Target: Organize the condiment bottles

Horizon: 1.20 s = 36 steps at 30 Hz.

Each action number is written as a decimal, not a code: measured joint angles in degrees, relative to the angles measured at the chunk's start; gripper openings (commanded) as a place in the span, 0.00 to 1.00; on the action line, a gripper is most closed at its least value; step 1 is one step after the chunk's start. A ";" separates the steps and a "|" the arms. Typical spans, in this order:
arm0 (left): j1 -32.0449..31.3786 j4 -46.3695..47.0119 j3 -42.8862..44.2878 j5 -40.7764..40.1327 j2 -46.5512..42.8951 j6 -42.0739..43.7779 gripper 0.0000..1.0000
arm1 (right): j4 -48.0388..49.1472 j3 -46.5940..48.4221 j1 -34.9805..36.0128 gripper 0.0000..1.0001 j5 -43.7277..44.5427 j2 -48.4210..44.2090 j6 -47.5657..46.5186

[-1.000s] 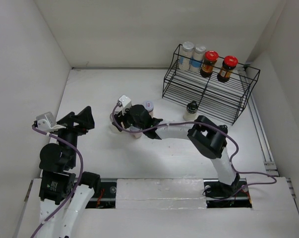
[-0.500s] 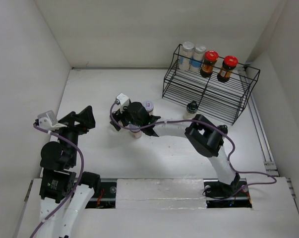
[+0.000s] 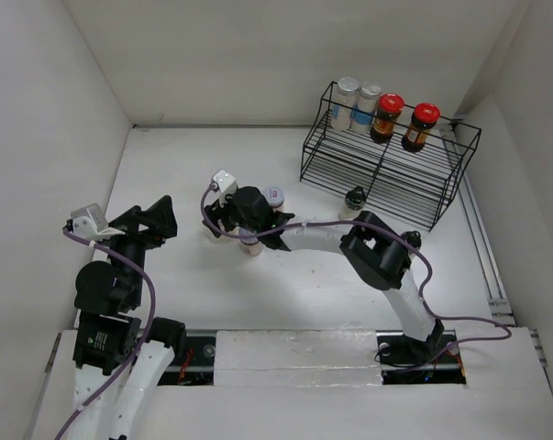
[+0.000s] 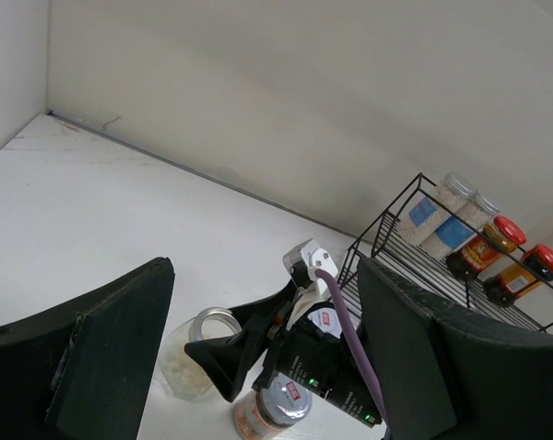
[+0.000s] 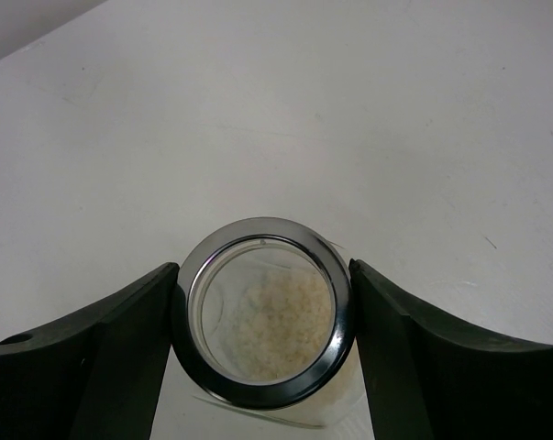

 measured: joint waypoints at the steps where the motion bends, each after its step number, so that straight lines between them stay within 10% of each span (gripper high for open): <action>1: 0.00 0.00 0.00 0.04 0.00 0.02 0.76 | -0.11 -0.22 0.00 0.55 0.04 -0.28 -0.02; 14: 0.00 0.00 0.00 0.17 0.00 0.00 0.76 | -7.37 1.36 -3.74 0.55 -3.85 -15.08 0.04; 36: 0.00 0.02 0.00 0.87 1.60 0.02 0.76 | -20.24 7.67 -38.56 0.55 -3.17 -22.34 -1.29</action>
